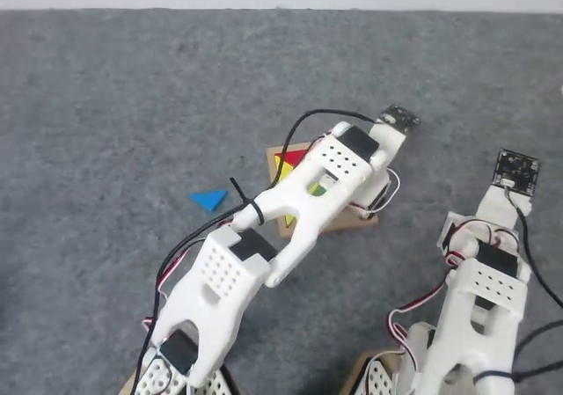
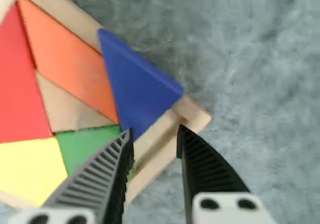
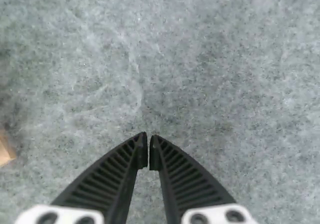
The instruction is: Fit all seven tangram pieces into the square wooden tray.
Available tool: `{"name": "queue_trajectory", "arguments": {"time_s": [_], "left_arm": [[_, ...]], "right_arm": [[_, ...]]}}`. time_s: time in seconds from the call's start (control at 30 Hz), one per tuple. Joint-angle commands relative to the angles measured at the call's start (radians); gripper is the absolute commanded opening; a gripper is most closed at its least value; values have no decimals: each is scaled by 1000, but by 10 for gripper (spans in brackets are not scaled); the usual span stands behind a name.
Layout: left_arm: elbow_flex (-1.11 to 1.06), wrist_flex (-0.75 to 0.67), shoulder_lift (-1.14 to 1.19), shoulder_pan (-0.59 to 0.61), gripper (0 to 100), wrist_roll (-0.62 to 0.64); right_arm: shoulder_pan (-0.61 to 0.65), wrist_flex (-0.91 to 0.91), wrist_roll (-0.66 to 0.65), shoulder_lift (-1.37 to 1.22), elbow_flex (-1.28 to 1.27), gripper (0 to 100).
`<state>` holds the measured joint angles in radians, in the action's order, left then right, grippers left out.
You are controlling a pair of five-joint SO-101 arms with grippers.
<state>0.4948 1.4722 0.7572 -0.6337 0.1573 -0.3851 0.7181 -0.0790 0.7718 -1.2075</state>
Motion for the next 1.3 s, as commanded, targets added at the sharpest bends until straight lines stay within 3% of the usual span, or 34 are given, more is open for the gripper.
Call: {"name": "queue_trajectory", "arguments": {"time_s": [0.0, 0.23, 0.37, 0.73, 1.0, 1.27], "left_arm": [[93, 83, -40, -14, 141, -11], [251, 95, -29, 61, 141, -14], [282, 31, -8, 114, 141, -25], [277, 3, 157, 112, 141, -140], [297, 107, 153, 120, 141, -140], [476, 170, 153, 109, 141, -132]], "right_arm": [[-5, -21, 8, 19, 55, 31], [-5, -21, 8, 19, 54, 31], [-5, -21, 8, 19, 54, 31], [-5, -21, 8, 19, 54, 31], [-5, -25, 8, 19, 54, 31], [-5, -28, 9, 19, 54, 31]]}}
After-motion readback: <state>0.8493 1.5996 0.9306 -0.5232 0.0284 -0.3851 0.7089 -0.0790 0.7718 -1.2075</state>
